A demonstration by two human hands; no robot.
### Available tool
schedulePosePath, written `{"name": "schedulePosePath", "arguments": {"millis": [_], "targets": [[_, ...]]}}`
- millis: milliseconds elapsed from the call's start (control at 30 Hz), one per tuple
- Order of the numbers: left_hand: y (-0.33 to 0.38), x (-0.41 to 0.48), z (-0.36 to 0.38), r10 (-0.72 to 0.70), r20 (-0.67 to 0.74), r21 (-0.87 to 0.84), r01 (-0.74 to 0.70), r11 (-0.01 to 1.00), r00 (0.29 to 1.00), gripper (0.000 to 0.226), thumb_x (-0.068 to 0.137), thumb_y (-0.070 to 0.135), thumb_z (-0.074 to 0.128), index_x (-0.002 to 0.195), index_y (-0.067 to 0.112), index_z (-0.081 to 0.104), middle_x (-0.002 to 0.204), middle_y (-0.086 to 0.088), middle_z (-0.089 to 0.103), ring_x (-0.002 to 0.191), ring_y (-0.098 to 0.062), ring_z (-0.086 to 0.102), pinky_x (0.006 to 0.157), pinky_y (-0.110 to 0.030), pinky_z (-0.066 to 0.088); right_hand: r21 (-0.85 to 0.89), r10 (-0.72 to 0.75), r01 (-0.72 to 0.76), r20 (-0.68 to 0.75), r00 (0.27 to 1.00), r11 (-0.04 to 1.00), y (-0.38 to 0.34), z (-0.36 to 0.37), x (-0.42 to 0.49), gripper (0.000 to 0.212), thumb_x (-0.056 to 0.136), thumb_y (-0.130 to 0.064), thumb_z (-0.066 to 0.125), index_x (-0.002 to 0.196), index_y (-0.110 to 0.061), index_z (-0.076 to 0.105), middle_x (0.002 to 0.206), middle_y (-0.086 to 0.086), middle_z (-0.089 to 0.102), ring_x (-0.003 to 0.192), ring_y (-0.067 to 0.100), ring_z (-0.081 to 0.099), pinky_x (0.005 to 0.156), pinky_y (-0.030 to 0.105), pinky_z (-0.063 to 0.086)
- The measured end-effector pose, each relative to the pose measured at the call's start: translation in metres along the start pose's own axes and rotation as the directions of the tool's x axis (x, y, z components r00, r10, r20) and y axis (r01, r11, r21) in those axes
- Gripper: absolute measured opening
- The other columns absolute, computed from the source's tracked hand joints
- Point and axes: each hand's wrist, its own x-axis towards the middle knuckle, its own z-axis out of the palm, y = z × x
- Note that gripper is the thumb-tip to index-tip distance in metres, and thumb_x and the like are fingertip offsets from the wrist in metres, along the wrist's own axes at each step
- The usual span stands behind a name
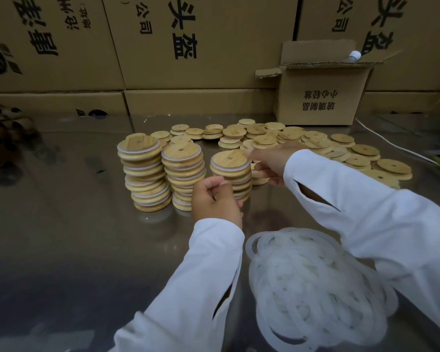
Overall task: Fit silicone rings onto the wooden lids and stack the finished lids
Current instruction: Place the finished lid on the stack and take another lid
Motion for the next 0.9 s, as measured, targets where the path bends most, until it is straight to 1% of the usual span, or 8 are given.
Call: {"name": "schedulePosePath", "arguments": {"millis": [133, 200, 333, 500, 633, 767, 867, 900], "targets": [[-0.002, -0.003, 0.000, -0.016, 0.016, 0.004, 0.016, 1.000, 1.000, 0.022, 0.091, 0.005, 0.048, 0.076, 0.022, 0.051, 0.075, 0.002, 0.052, 0.032, 0.000, 0.047, 0.036, -0.015, 0.040, 0.073, -0.008, 0.017, -0.116, 0.993, 0.997, 0.008, -0.004, 0.011, 0.017, 0.085, -0.023, 0.060, 0.093, -0.008, 0.059, 0.062, 0.001, 0.060, 0.041, 0.011, 0.054, 0.048, 0.018, 0.041], [-0.003, -0.004, 0.002, -0.028, 0.035, 0.016, 0.028, 0.999, 0.999, 0.023, 0.090, 0.005, 0.048, 0.075, 0.022, 0.051, 0.077, 0.002, 0.052, 0.032, 0.000, 0.047, 0.038, -0.016, 0.041, -0.020, -0.033, 0.031, -0.145, 0.989, 0.999, 0.016, -0.007, 0.018, 0.018, 0.083, -0.015, 0.058, 0.098, -0.005, 0.063, 0.064, 0.004, 0.057, 0.054, 0.018, 0.053, 0.055, 0.021, 0.041], [-0.005, -0.004, 0.004, -0.039, 0.060, 0.044, 0.037, 0.998, 0.997, 0.023, 0.090, 0.005, 0.048, 0.076, 0.022, 0.051, 0.077, 0.002, 0.052, 0.033, -0.001, 0.048, 0.038, -0.017, 0.042, -0.248, -0.155, 0.113, -0.158, 0.975, 0.962, 0.027, -0.007, 0.030, 0.025, 0.076, -0.022, 0.069, 0.100, -0.018, 0.062, 0.082, 0.000, 0.055, 0.066, 0.013, 0.048, 0.053, 0.021, 0.033], [-0.004, -0.004, 0.004, -0.037, 0.052, 0.055, 0.034, 0.998, 0.998, 0.022, 0.090, 0.005, 0.049, 0.076, 0.021, 0.051, 0.075, 0.002, 0.052, 0.033, 0.000, 0.048, 0.037, -0.015, 0.041, -0.344, -0.299, 0.253, -0.088, 0.950, 0.904, 0.026, 0.002, 0.041, 0.034, 0.069, -0.023, 0.075, 0.099, -0.026, 0.059, 0.101, -0.001, 0.057, 0.084, 0.015, 0.051, 0.066, 0.020, 0.037], [-0.004, -0.005, 0.005, -0.047, 0.057, 0.059, 0.044, 0.997, 0.997, 0.023, 0.091, 0.005, 0.048, 0.075, 0.021, 0.051, 0.073, 0.002, 0.052, 0.031, 0.000, 0.047, 0.037, -0.015, 0.040, -0.483, -0.331, 0.318, 0.061, 0.942, 0.816, 0.031, 0.007, 0.045, 0.050, 0.072, -0.026, 0.071, 0.119, -0.026, 0.056, 0.119, 0.001, 0.058, 0.105, 0.022, 0.054, 0.080, 0.023, 0.039], [-0.003, -0.004, 0.006, -0.071, 0.063, 0.046, 0.068, 0.997, 0.995, 0.022, 0.092, 0.007, 0.047, 0.075, 0.021, 0.052, 0.072, 0.004, 0.051, 0.033, -0.003, 0.047, 0.038, -0.017, 0.040, -0.528, -0.368, 0.339, 0.053, 0.928, 0.779, 0.036, 0.006, 0.045, 0.051, 0.070, -0.030, 0.073, 0.118, -0.023, 0.057, 0.117, 0.004, 0.059, 0.103, 0.023, 0.054, 0.081, 0.025, 0.041], [-0.003, -0.003, 0.006, -0.085, 0.067, 0.033, 0.083, 0.996, 0.994, 0.022, 0.092, 0.007, 0.047, 0.075, 0.020, 0.053, 0.074, 0.003, 0.052, 0.031, -0.002, 0.046, 0.036, -0.015, 0.039, -0.527, -0.324, 0.292, 0.033, 0.945, 0.798, 0.038, 0.001, 0.043, 0.057, 0.065, -0.033, 0.077, 0.115, -0.018, 0.054, 0.113, 0.005, 0.056, 0.102, 0.025, 0.054, 0.088, 0.031, 0.045], [-0.003, -0.004, 0.006, -0.087, 0.071, 0.031, 0.085, 0.996, 0.994, 0.022, 0.092, 0.007, 0.047, 0.075, 0.020, 0.053, 0.074, 0.003, 0.052, 0.031, -0.001, 0.046, 0.035, -0.014, 0.039, -0.555, -0.299, 0.255, 0.013, 0.954, 0.792, 0.038, -0.002, 0.041, 0.058, 0.063, -0.036, 0.076, 0.113, -0.018, 0.053, 0.110, 0.005, 0.055, 0.099, 0.025, 0.054, 0.085, 0.032, 0.046]]}}
